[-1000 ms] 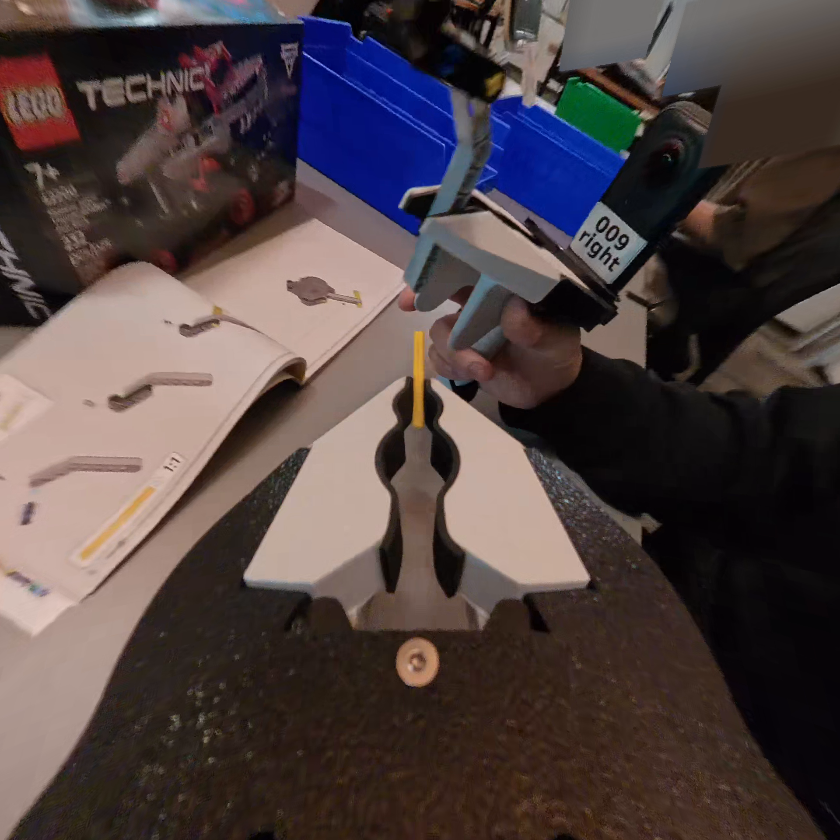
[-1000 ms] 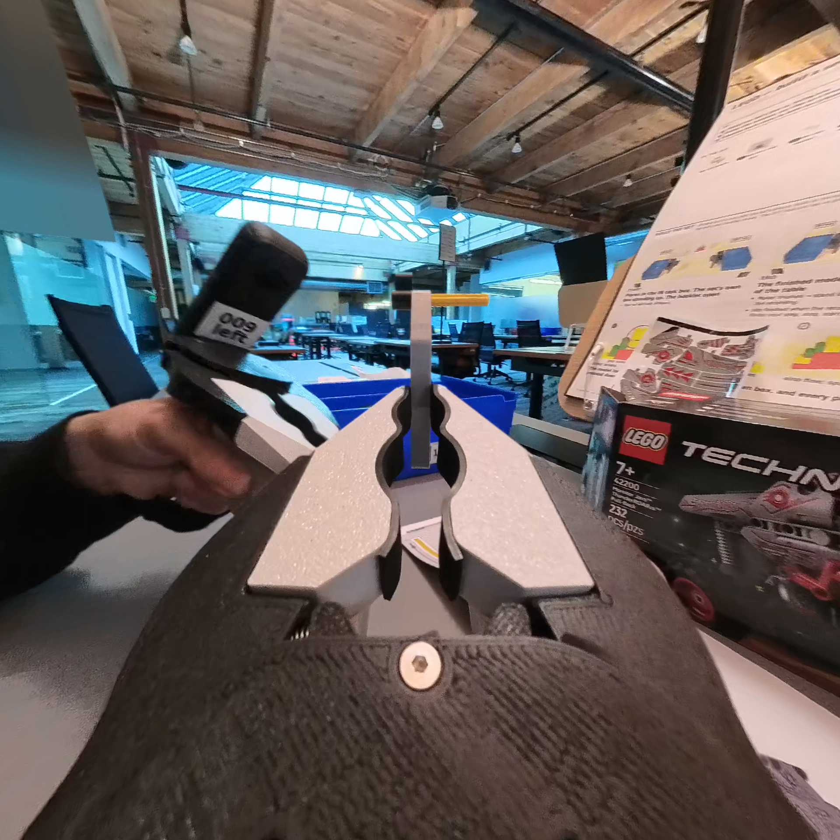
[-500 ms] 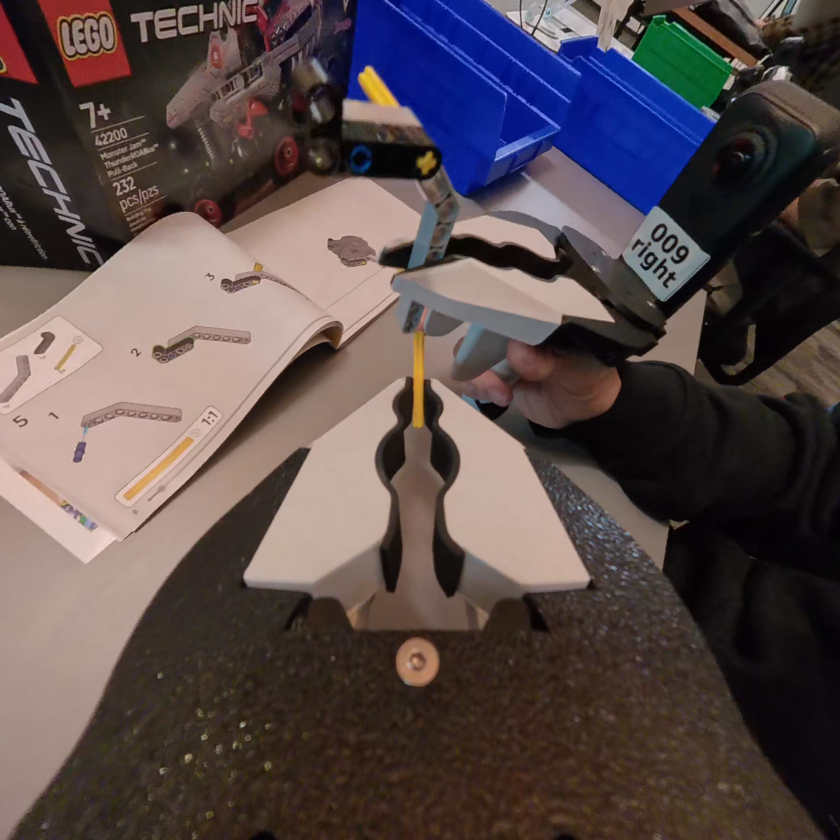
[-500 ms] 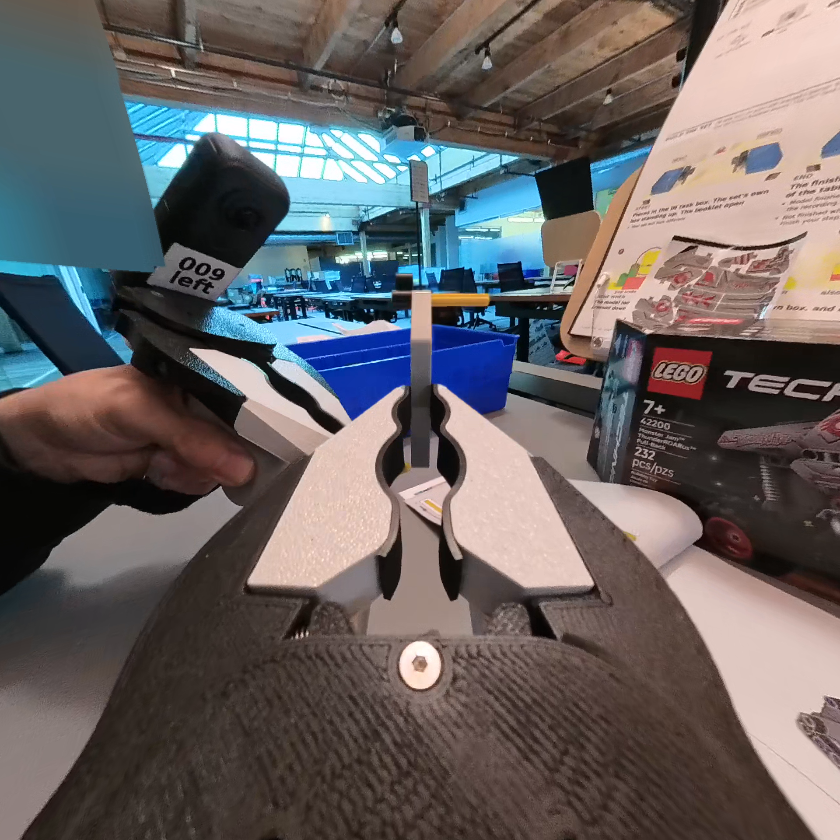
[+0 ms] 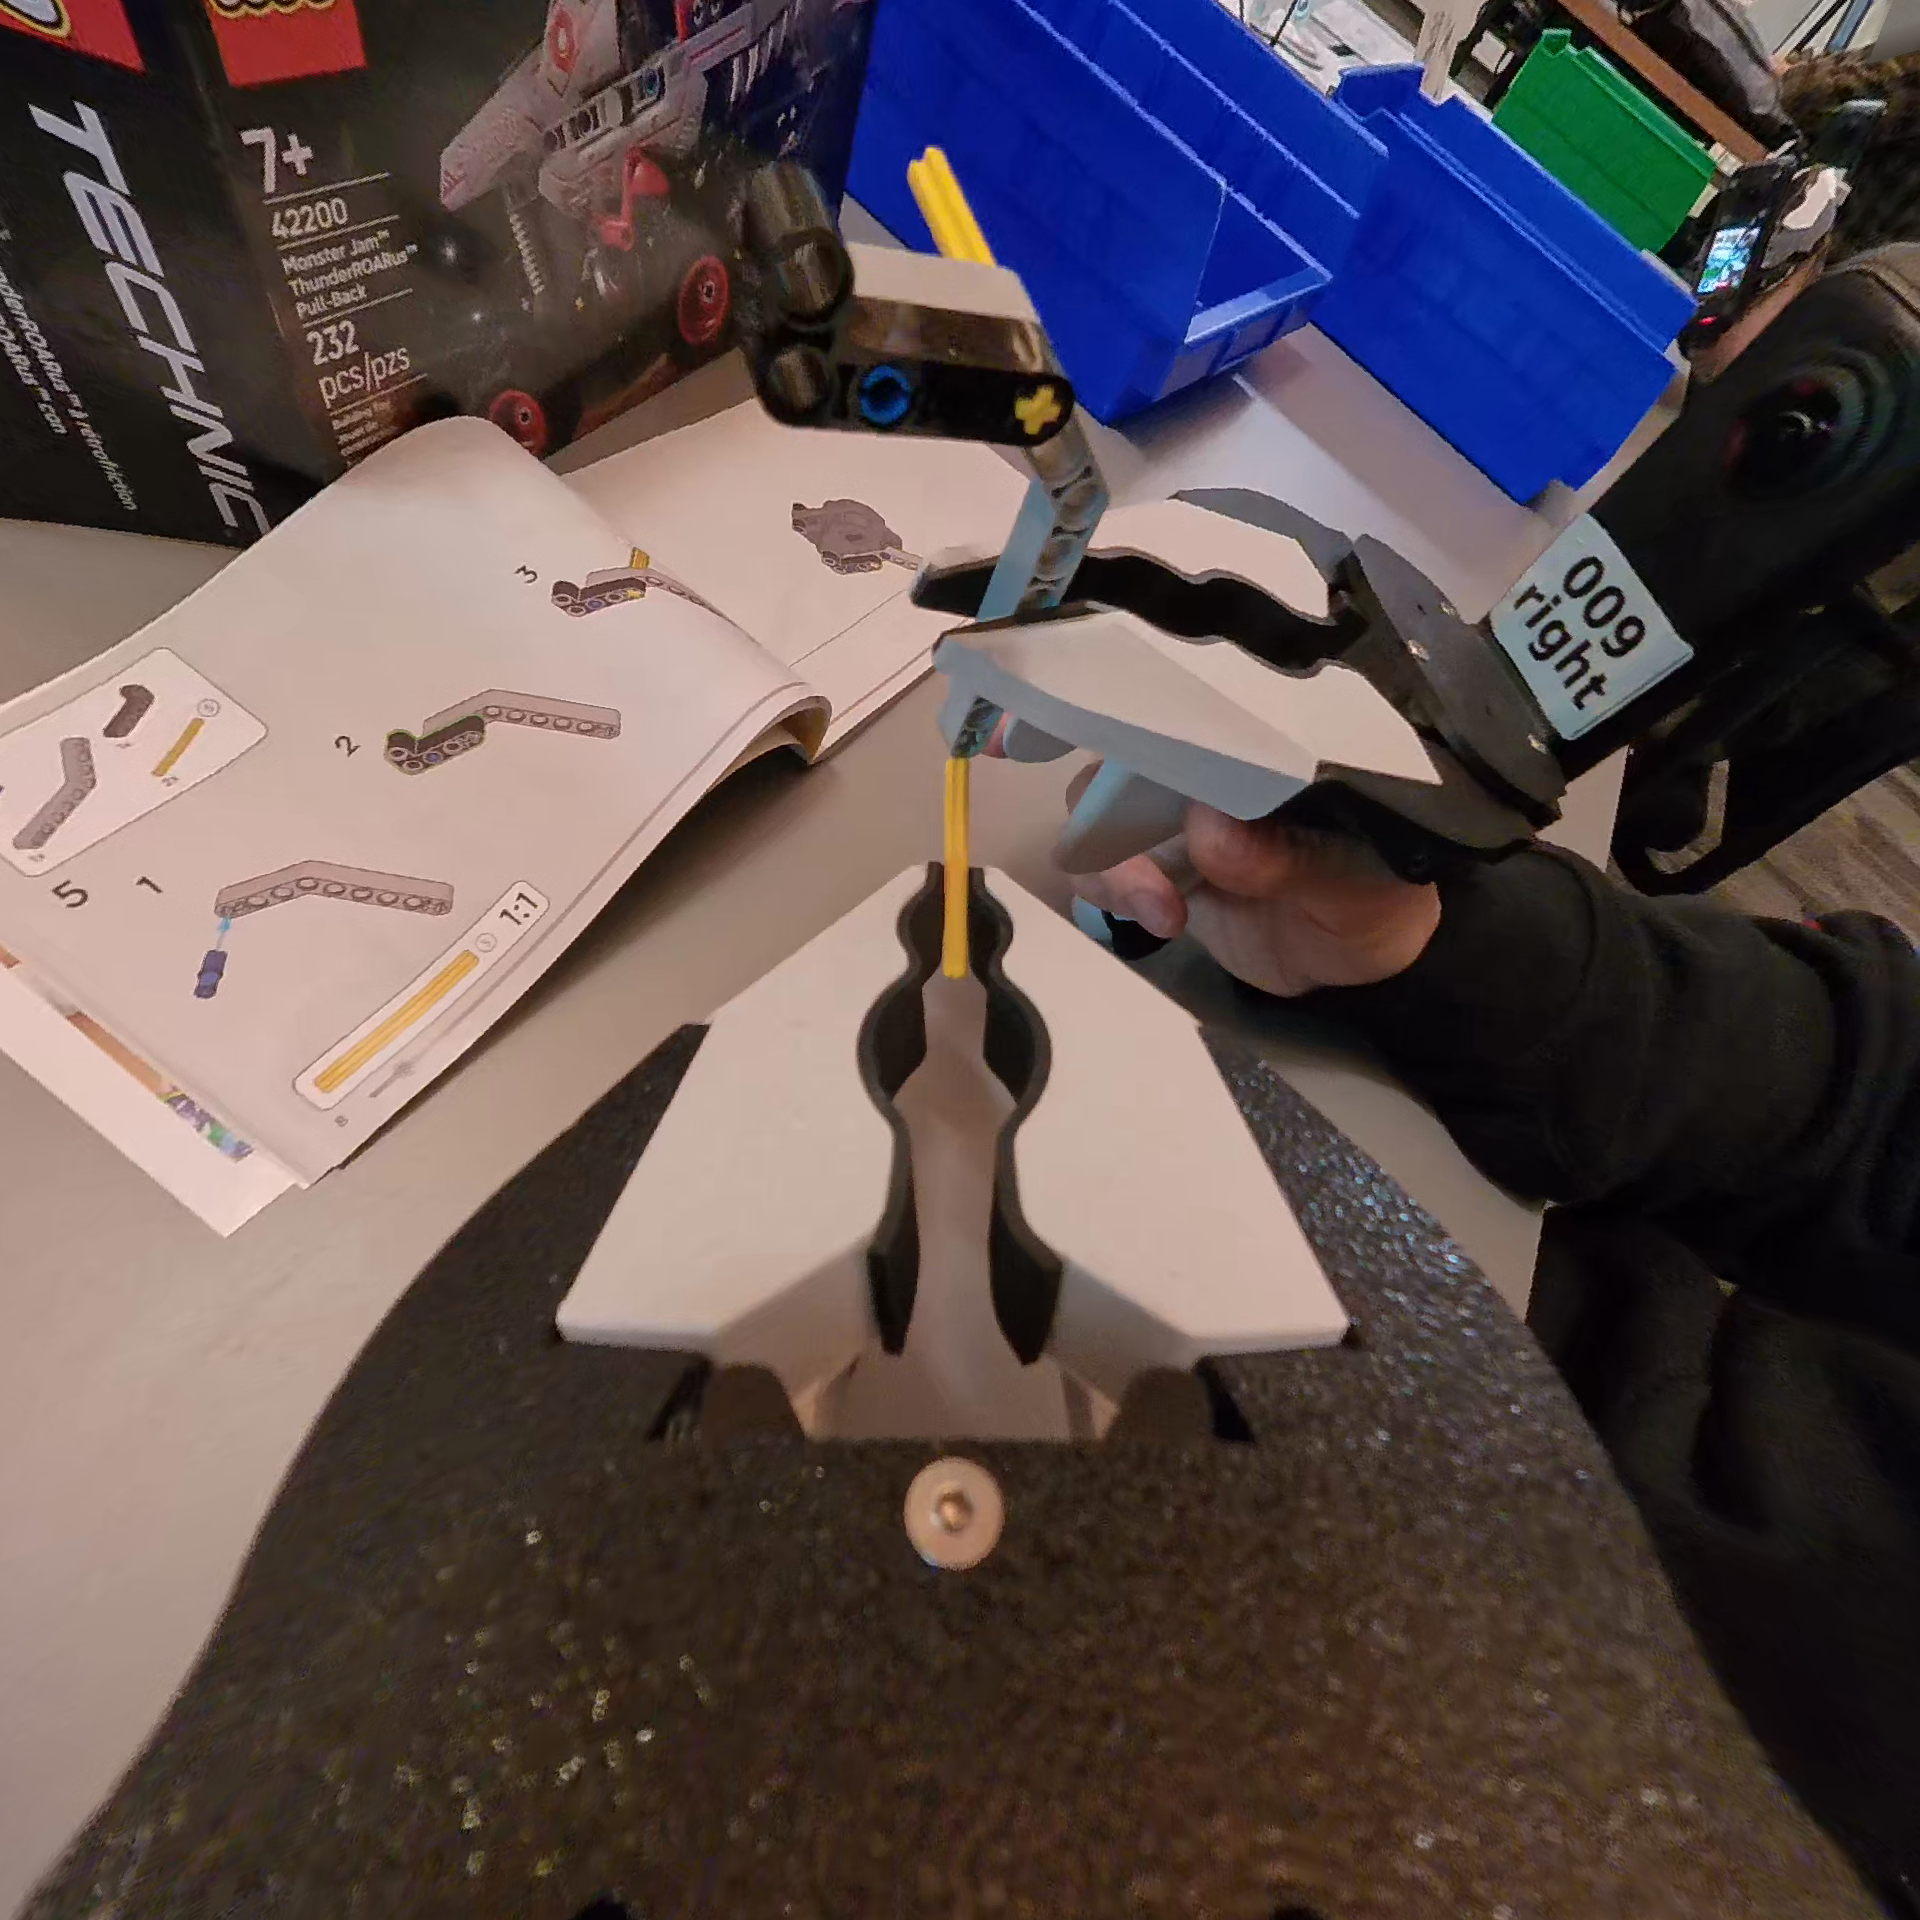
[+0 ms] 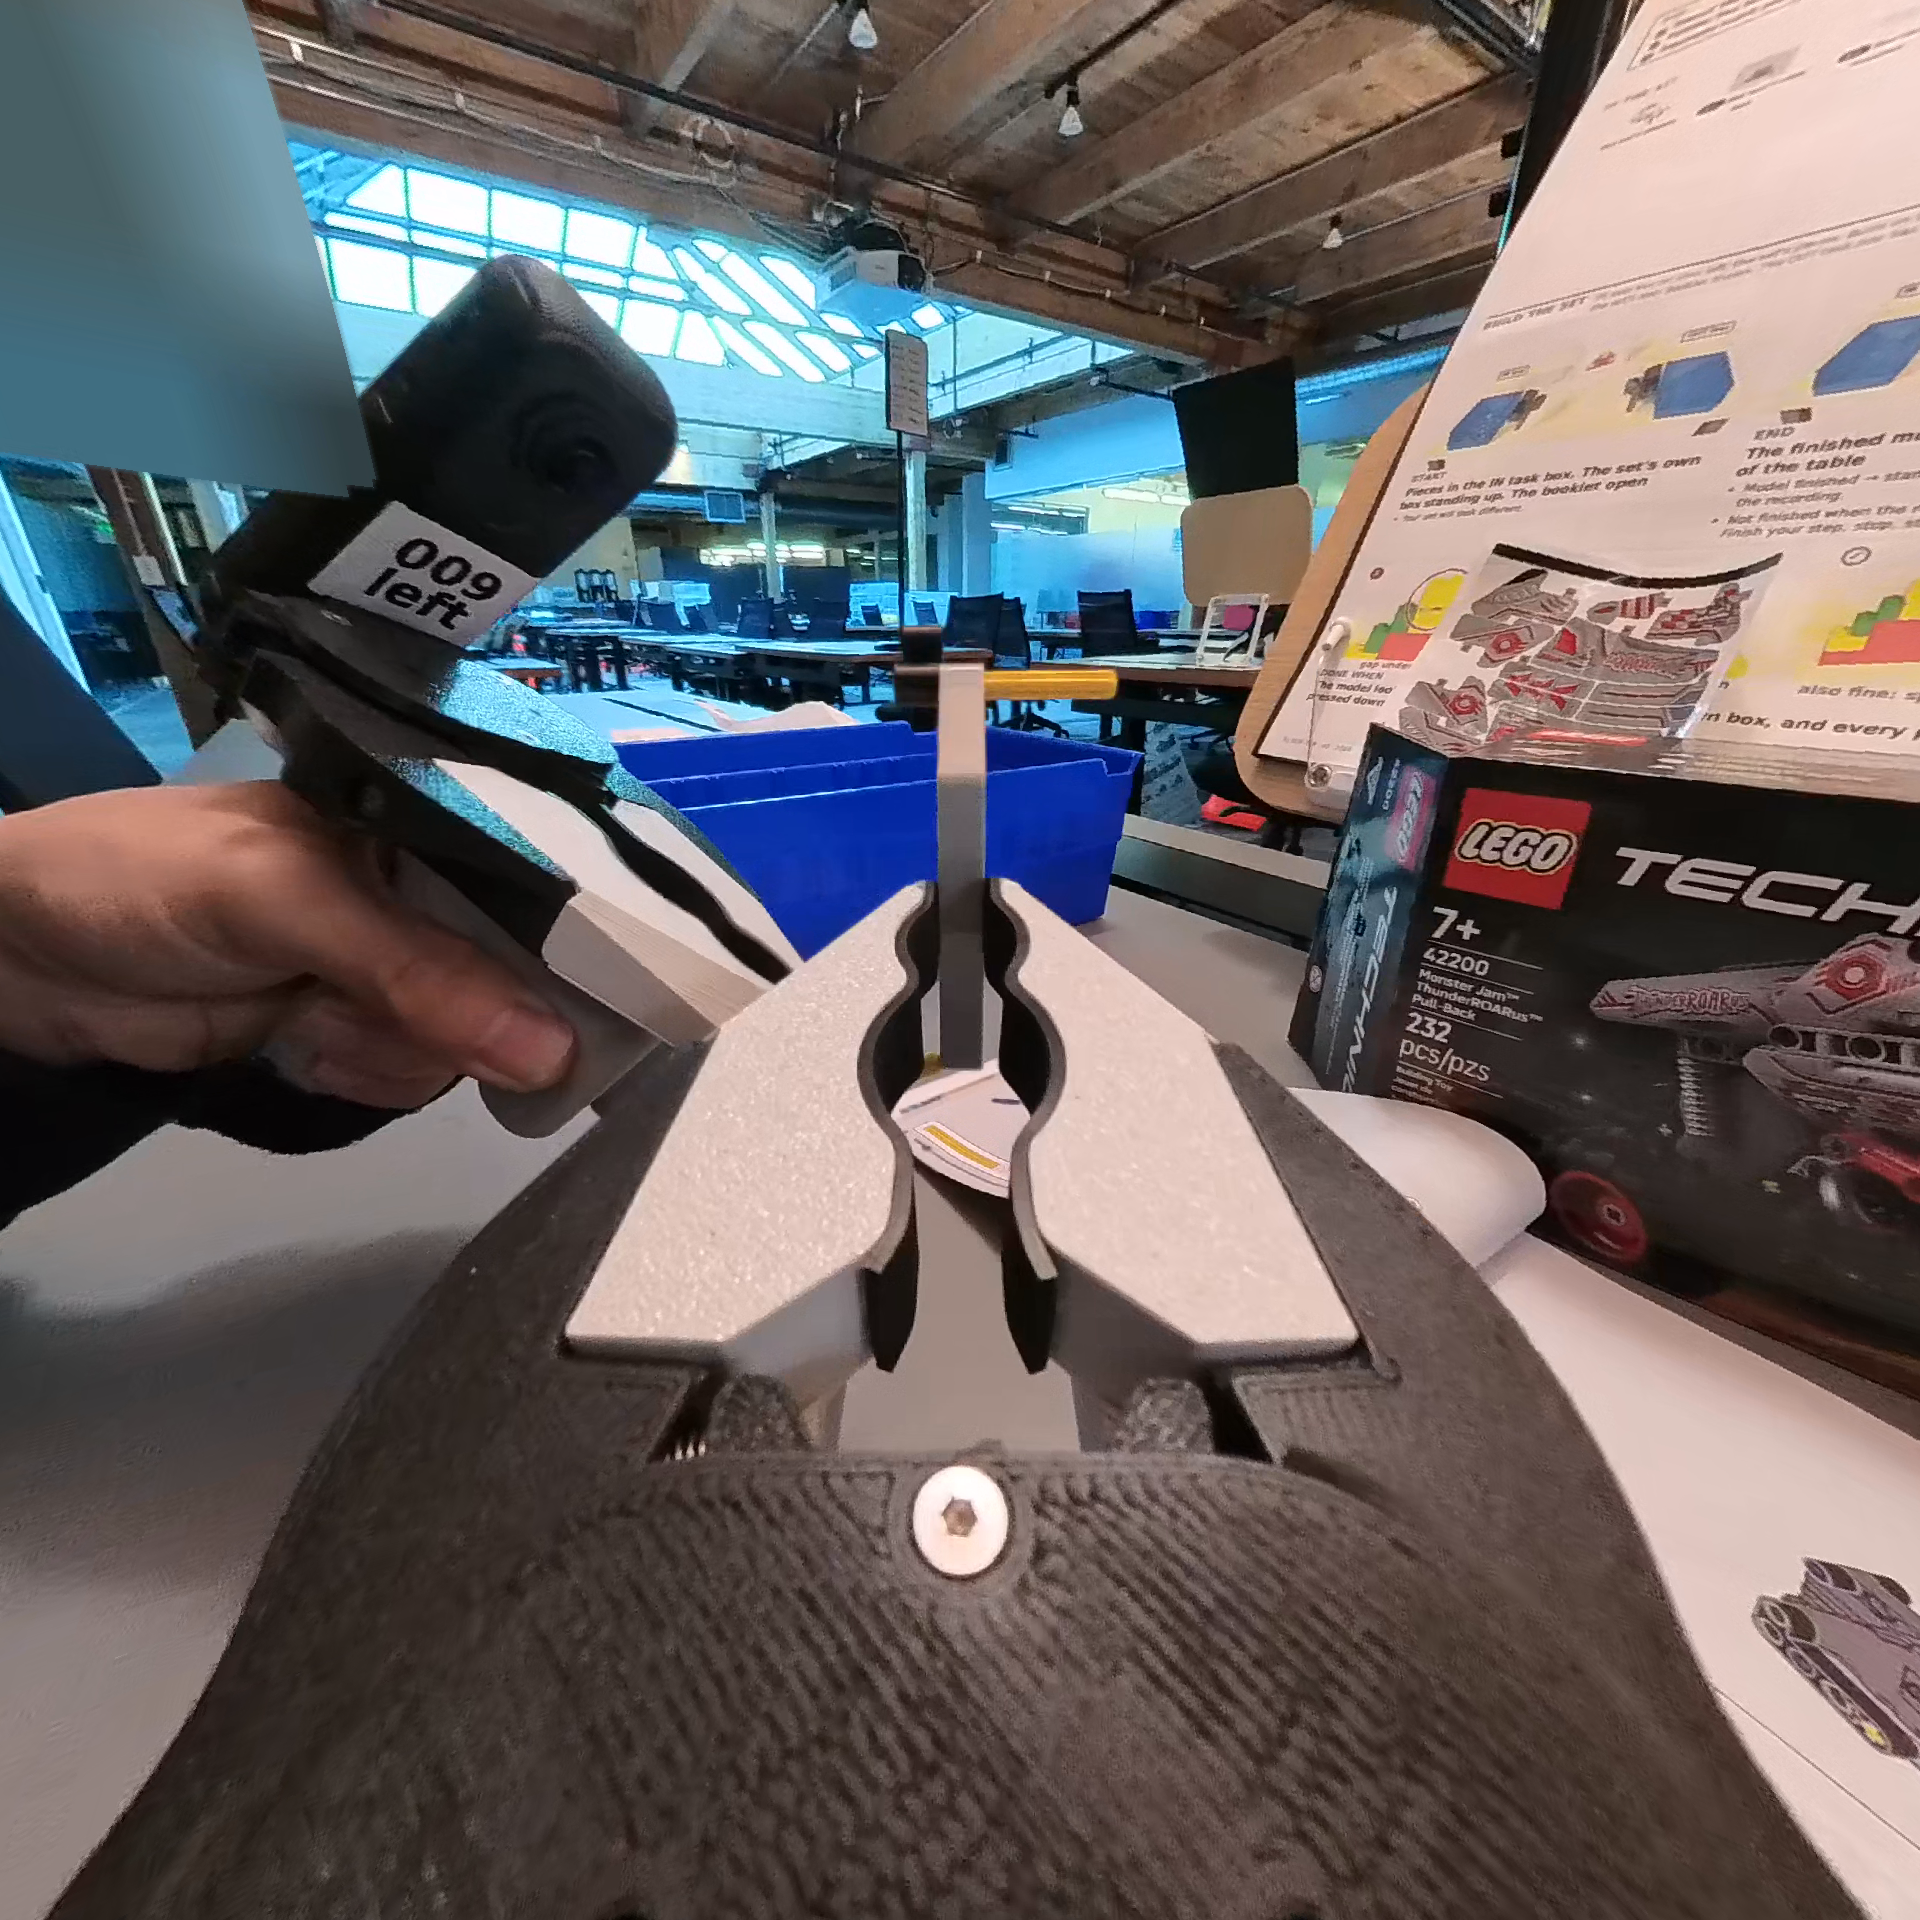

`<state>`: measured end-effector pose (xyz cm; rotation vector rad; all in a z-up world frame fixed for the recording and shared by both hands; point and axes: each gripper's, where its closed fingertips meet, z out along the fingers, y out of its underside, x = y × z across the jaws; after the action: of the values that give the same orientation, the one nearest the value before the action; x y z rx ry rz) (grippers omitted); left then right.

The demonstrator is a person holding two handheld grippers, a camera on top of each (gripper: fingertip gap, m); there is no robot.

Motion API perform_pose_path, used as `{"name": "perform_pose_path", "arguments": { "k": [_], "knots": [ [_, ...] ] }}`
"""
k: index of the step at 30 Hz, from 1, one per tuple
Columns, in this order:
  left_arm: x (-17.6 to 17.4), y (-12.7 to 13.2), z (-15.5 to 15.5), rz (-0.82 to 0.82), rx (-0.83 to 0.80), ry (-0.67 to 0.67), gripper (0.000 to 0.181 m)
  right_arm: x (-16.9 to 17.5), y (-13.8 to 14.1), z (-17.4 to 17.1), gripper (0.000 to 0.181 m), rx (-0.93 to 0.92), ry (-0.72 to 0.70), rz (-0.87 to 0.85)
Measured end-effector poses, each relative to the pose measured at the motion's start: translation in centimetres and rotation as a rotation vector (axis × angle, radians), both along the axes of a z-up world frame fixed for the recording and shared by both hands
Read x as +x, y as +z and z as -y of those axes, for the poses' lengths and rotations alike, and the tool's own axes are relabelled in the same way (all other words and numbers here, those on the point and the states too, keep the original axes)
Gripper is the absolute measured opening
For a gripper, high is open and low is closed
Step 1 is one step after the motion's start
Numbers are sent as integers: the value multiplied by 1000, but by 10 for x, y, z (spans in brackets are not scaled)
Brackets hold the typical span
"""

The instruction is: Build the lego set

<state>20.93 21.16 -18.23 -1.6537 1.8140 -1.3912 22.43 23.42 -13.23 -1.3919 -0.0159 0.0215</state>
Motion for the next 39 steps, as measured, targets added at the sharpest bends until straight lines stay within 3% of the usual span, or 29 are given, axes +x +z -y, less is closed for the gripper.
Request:
{"name": "perform_pose_path", "arguments": {
  "k": [26, 30, 35, 39],
  "knots": [
    [-1, 4, 4, -5, -189, -36, 2, -5, 0, 0, 6, 31, 8, 60],
    [-2, 6, 5, -11, -290, -56, 1, -8, 2, 1, 6, 46, 6, 127],
    [-3, 12, 10, -10, -526, -109, 1, -16, 4, 2, 7, 43, -33, 318],
    [-2, 16, 13, 2, -647, -129, 1, -17, 4, 3, 7, 21, -35, 333]
  ]
}}
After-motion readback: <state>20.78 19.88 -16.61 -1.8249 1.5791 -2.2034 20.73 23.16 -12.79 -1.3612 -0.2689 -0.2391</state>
